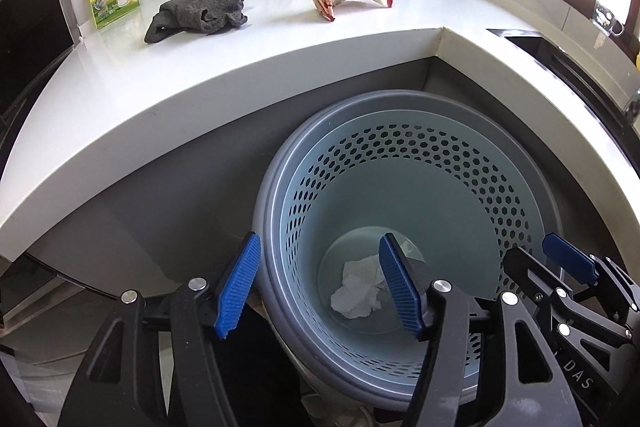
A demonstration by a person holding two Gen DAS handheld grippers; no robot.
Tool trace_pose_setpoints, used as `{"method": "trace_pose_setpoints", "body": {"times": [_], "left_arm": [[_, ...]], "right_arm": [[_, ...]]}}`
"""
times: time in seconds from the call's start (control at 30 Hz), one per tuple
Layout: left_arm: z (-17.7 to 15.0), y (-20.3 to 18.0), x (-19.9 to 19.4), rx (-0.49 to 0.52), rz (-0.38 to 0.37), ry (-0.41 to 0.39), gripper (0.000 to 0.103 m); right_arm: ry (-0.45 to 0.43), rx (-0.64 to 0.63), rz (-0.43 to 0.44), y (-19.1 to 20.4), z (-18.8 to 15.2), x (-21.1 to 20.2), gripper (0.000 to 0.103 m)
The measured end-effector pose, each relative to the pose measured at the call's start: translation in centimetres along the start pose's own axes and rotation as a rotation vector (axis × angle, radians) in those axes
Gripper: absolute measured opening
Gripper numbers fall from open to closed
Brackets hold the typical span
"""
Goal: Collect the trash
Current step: 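Open both grippers to drop the tissue and peel into the basket, then move both tools back over the counter toward the cloth and wrapper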
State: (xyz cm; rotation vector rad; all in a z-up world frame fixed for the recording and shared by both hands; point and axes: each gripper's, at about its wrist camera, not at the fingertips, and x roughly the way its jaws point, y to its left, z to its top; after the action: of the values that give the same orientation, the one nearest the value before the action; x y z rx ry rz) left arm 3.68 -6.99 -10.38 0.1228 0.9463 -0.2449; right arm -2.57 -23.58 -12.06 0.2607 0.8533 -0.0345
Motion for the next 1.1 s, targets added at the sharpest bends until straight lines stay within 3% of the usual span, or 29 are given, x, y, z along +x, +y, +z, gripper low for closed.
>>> {"method": "trace_pose_setpoints", "body": {"times": [0.23,0.43,0.57,1.1], "left_arm": [[0.5,0.3,-0.1,0.0,0.017,-0.019,0.07],[1.4,0.8,-0.9,-0.006,0.006,-0.042,0.072],[1.9,1.1,-2.0,0.003,0.005,-0.067,0.076],[3.9,2.9,-6.5,-0.01,0.014,-0.197,0.082]], "right_arm": [[-0.008,0.016,0.006,-0.4,0.5,0.0,0.061],[-0.015,0.017,-0.006,-0.5,1.4,-0.3,0.062],[-0.069,0.036,-0.001,-0.4,1.6,-1.8,0.067],[-0.135,0.001,0.031,0.7,3.5,-3.7,0.067]]}}
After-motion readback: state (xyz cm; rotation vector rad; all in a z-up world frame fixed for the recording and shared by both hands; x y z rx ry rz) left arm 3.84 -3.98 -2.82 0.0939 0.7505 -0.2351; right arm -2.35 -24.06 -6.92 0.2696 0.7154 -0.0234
